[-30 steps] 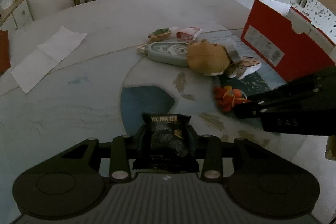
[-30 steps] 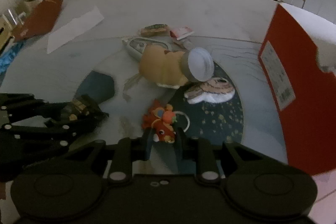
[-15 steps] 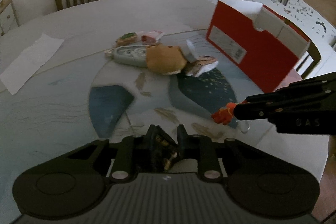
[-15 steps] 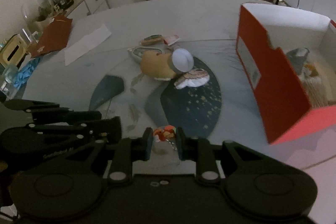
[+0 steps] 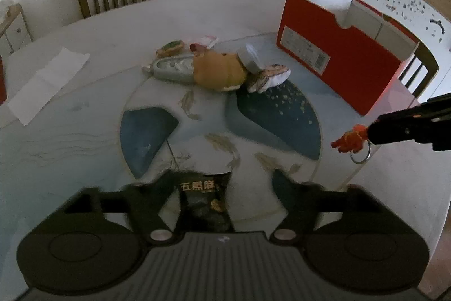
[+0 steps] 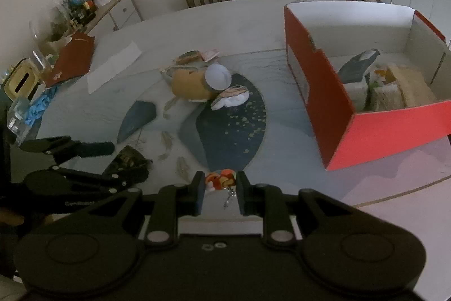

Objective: Organize objects
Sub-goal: 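Grasp the black snack bag with the left gripper while the right gripper grasps the orange plush toy, then carry the snack bag and orange plush toy over the shoebox with both grippers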

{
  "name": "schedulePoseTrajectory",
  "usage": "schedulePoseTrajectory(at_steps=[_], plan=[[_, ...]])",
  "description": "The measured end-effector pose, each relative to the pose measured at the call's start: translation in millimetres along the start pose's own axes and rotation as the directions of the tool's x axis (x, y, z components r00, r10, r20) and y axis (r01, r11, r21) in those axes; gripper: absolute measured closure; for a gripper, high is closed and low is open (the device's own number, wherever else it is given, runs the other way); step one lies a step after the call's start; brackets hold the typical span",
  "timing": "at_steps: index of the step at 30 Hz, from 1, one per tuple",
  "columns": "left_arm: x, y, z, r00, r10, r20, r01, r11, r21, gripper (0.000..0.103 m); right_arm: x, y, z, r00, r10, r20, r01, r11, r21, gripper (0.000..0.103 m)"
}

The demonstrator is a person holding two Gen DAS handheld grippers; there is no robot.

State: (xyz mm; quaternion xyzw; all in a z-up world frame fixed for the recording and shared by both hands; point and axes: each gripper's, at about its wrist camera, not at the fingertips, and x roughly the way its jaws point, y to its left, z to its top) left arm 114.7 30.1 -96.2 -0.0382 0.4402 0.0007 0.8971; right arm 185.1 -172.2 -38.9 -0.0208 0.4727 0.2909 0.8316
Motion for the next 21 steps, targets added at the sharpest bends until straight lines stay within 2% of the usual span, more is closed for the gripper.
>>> schedulePoseTrajectory(at_steps=[3, 8, 12, 13, 15, 17, 21], plan=[[7.1, -2.0, -2.1, 0.999, 0.029, -0.028, -0.029, 1.000, 0.010, 0.025, -5.6, -4.2, 0.2, 1.000, 0.004, 0.006, -0.004, 1.000, 0.002, 0.081], [19.9, 8.2, -10.3, 0.991, 0.102, -0.084, -0.107, 0.993, -0.049, 0.025, -12.9, -10.9, 0.5, 1.000, 0.008, 0.014, -0.009, 1.000, 0.009, 0.081], [22.1, 15.4, -14.9, 0.991, 0.098, -0.093, -0.107, 0.990, -0.092, 0.026, -19.0, -14.1, 2.0, 1.000, 0.011, 0.022, -0.011, 1.000, 0.004, 0.081], [21.3, 15.9, -14.9, 0.992, 0.095, -0.088, -0.103, 0.990, -0.099, 0.030, -20.6, -14.8, 2.6, 1.000, 0.013, 0.024, -0.013, 1.000, 0.002, 0.081], [19.6, 14.6, -13.8, 0.993, 0.094, -0.076, -0.102, 0.989, -0.103, 0.053, -24.0, -16.6, 4.3, 1.000, 0.011, 0.029, -0.011, 1.000, -0.002, 0.081], [19.1, 13.4, -12.5, 0.993, 0.089, -0.074, -0.097, 0.989, -0.110, 0.066, -27.1, -18.0, 6.5, 0.999, 0.010, 0.032, -0.010, 1.000, -0.005, 0.081], [18.4, 10.3, -11.7, 0.993, 0.096, -0.072, -0.104, 0.987, -0.123, 0.068, -36.7, -22.5, 14.0, 0.999, 0.006, 0.050, -0.005, 1.000, -0.018, 0.081]])
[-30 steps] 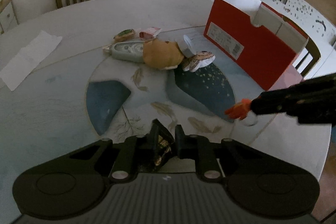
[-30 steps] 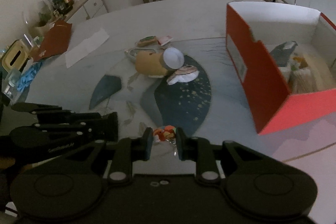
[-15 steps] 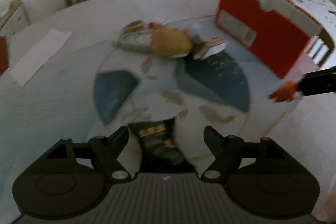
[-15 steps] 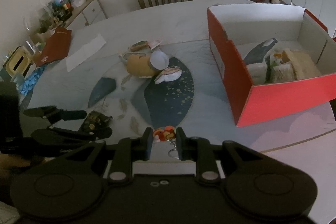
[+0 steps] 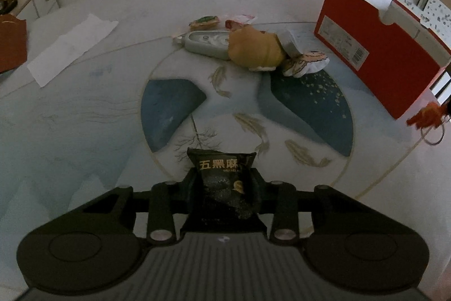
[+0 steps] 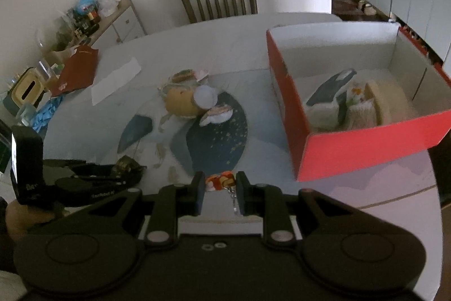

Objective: Organize objects
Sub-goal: 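Carry the snack bag and orange plush toy over the shoebox with both grippers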

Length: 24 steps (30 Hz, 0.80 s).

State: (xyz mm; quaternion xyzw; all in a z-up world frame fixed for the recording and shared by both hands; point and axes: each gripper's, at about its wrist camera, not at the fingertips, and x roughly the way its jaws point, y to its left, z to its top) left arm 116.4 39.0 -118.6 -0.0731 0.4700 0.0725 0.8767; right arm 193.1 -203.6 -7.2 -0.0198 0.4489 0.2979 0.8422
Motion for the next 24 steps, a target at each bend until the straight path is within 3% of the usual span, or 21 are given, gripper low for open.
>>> schedulePoseTrajectory(at_steps=[13, 24], plan=[[-38.5, -36.6, 29.4, 0.990, -0.124, 0.070, 0.125, 0.992, -0.020, 0.069, -42.4, -43.7, 43.2, 0.989, -0.006, 0.147, 0.008, 1.000, -0.013, 0.081], [-51.5, -106.5, 86.7, 0.971, -0.207, 0.120, 0.197, 0.977, 0.087, 0.069, -59.3, -103.7, 70.2, 0.968, -0.069, 0.240, 0.068, 0.998, 0.010, 0.081]])
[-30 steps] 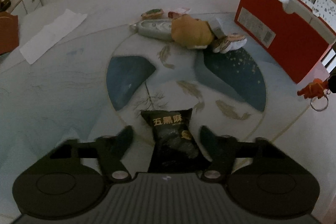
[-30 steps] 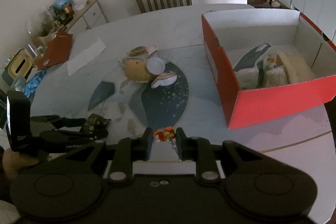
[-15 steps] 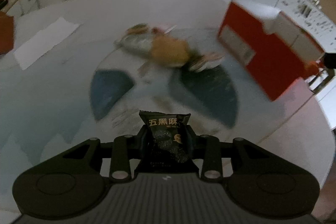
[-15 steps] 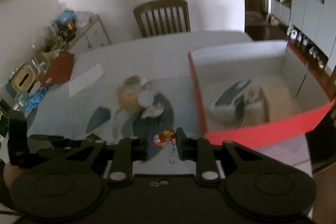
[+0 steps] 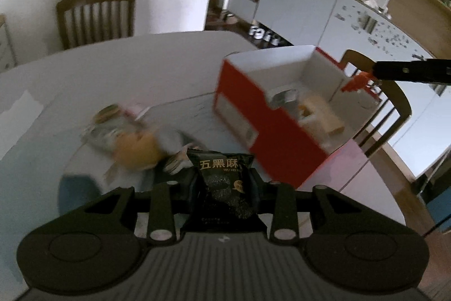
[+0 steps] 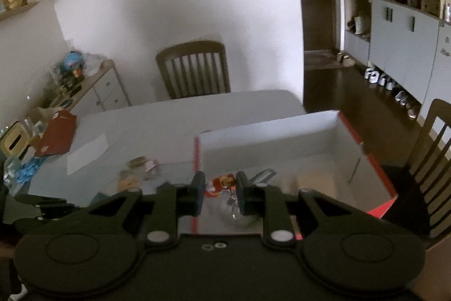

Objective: Organize objects
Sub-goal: 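Carry the snack bag and orange plush toy over the shoebox with both grippers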

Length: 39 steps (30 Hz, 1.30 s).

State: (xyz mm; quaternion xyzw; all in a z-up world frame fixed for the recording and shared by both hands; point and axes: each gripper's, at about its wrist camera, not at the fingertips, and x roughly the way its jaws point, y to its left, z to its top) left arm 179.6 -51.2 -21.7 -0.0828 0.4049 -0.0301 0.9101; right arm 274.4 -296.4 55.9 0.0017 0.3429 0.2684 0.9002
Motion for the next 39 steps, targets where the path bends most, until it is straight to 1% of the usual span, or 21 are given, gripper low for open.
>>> schedulePoseTrajectory(at_steps=[6, 17, 24, 27, 32, 35, 39], plan=[[19.4, -43.2, 28.8, 0.999, -0.040, -0.004, 0.040, 0.996, 0.078, 0.069, 10.8, -34.5, 4.5, 0.999, -0.032, -0.010, 0.032, 0.999, 0.023, 0.081], [71.1, -115.9, 65.9, 0.994, -0.092, -0.057, 0.101, 0.975, 0.196, 0.069, 39.9, -86.3, 4.3, 0.994, -0.091, -0.056, 0.094, 0.994, 0.055, 0.081], [110.7, -142.3, 83.1, 0.990, -0.092, -0.108, 0.113, 0.971, 0.211, 0.069, 67.4, -108.1, -1.6, 0.988, -0.113, -0.101, 0.121, 0.990, 0.076, 0.081], [126.6, -154.0, 89.1, 0.990, -0.075, -0.120, 0.102, 0.967, 0.233, 0.069, 77.8, -117.6, -3.7, 0.988, -0.110, -0.108, 0.120, 0.989, 0.090, 0.081], [149.8, -161.2, 96.3, 0.986, -0.061, -0.153, 0.097, 0.967, 0.237, 0.069, 94.3, -126.4, -4.1, 0.988, -0.098, -0.123, 0.109, 0.990, 0.089, 0.081], [163.8, -164.1, 98.9, 0.984, -0.039, -0.173, 0.083, 0.963, 0.258, 0.069, 103.6, -130.5, -3.9, 0.987, -0.094, -0.132, 0.106, 0.991, 0.083, 0.081], [181.1, -164.1, 101.0, 0.980, -0.011, -0.199, 0.066, 0.960, 0.273, 0.069, 115.6, -135.5, -10.5, 0.981, -0.094, -0.171, 0.111, 0.989, 0.093, 0.081]])
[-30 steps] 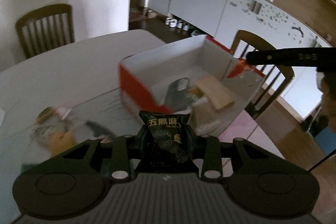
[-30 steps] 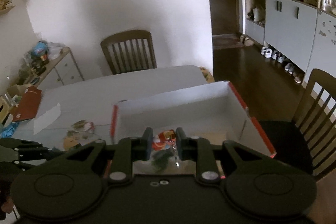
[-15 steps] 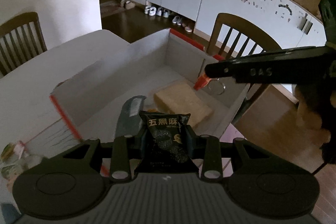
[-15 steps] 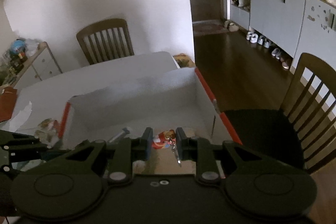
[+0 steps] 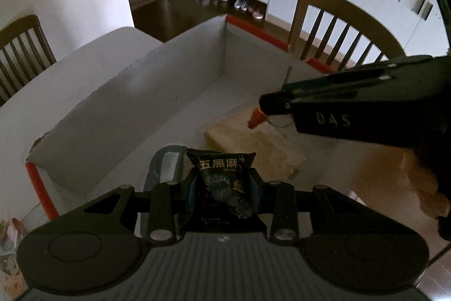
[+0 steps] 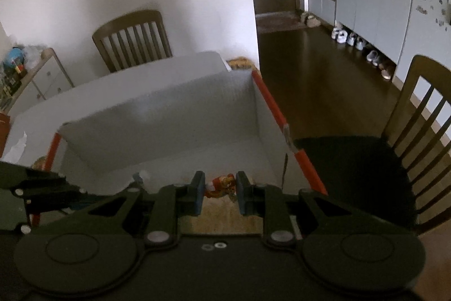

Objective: Organize objects
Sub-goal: 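Carry the snack bag and orange plush toy over the shoebox with both grippers, then lower both items into the shoebox and open both grippers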

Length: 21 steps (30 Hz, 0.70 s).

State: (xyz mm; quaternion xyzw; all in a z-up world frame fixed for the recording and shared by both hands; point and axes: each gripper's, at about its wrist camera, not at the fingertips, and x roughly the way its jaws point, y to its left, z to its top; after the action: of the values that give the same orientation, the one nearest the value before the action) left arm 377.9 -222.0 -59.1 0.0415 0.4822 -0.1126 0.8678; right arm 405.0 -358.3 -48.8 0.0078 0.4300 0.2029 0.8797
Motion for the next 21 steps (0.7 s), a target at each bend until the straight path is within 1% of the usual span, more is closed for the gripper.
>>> schedulePoseTrajectory(at_steps=[5, 10, 13, 17, 19, 21], plan=[[15.4, 6.2, 4.4, 0.999, 0.002, -0.034, -0.002, 1.000, 0.000, 0.069, 2.2, -0.8, -7.8, 0.999, -0.004, -0.040, 0.004, 1.000, -0.005, 0.081], [25.8, 9.2, 4.6, 0.998, 0.002, -0.062, -0.001, 1.000, 0.002, 0.068, 1.1, 3.4, -17.8, 0.997, -0.018, -0.077, 0.015, 0.999, -0.043, 0.080], [29.9, 9.5, 3.9, 0.997, -0.002, -0.074, 0.002, 1.000, 0.005, 0.067, -1.1, 5.2, -18.9, 0.997, -0.018, -0.070, 0.014, 0.998, -0.062, 0.080], [32.1, 8.5, 3.4, 0.997, -0.002, -0.079, 0.002, 1.000, 0.006, 0.066, -4.3, 4.9, -15.9, 0.997, -0.006, -0.072, 0.001, 0.998, -0.058, 0.079], [31.9, 8.0, 1.9, 0.997, -0.001, -0.076, 0.002, 1.000, 0.008, 0.062, -7.1, 4.7, -14.7, 0.997, 0.002, -0.072, -0.006, 0.999, -0.052, 0.079], [29.1, 8.4, 1.0, 0.998, 0.000, -0.066, 0.000, 1.000, -0.001, 0.045, -10.4, 1.9, -14.7, 0.997, 0.011, -0.074, -0.015, 0.999, -0.050, 0.078]])
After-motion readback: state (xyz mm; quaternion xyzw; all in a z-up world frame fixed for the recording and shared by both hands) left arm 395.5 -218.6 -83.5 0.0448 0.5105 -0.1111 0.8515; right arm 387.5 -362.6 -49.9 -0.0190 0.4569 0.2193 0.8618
